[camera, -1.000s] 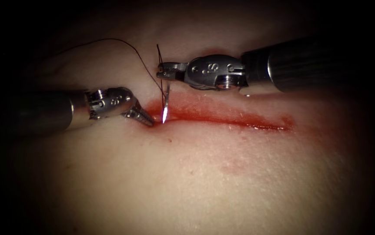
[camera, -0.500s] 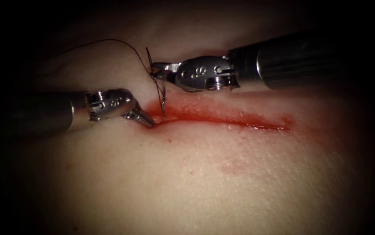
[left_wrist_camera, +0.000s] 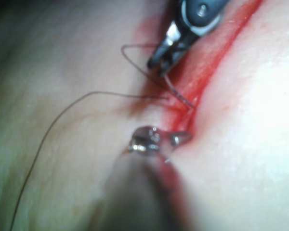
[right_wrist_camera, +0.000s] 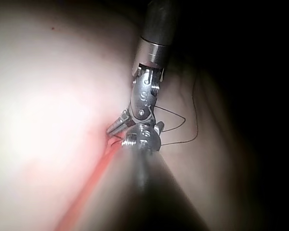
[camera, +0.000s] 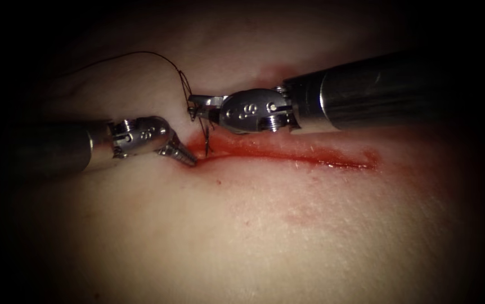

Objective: Wound Closure
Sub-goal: Throw the needle through the bottom of the incision.

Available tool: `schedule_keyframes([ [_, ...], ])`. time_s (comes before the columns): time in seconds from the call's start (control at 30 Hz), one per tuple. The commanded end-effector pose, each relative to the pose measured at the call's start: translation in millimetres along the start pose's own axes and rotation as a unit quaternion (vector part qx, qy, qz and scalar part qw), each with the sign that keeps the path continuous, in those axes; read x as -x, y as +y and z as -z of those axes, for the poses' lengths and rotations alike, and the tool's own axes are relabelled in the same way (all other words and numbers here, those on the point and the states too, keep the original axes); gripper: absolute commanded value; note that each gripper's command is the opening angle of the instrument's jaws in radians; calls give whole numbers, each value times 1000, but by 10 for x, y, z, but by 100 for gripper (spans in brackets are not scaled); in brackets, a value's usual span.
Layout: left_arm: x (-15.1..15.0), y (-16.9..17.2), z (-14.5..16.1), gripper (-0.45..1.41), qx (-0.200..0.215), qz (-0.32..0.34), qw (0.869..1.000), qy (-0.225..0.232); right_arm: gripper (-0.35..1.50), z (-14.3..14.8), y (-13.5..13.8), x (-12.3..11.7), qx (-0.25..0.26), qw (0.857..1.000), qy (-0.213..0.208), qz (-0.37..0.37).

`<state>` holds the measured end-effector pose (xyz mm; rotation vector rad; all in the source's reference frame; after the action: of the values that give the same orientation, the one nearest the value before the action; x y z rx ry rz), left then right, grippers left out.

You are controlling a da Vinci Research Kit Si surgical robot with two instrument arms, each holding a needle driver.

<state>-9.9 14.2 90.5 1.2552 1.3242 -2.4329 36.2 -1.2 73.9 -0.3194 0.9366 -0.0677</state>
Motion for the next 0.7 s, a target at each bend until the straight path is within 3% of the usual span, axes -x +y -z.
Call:
schedule_keyframes([
  [0.03, 2, -5, -8, -35, -1, -1, 1000, 0, -35, -5, -5, 2, 0, 1000, -2, 12],
  [0.7, 24, 14, -35, -35, 1, 1, 1000, 6, -35, -4, -6, 3, 9, 998, -18, 54],
])
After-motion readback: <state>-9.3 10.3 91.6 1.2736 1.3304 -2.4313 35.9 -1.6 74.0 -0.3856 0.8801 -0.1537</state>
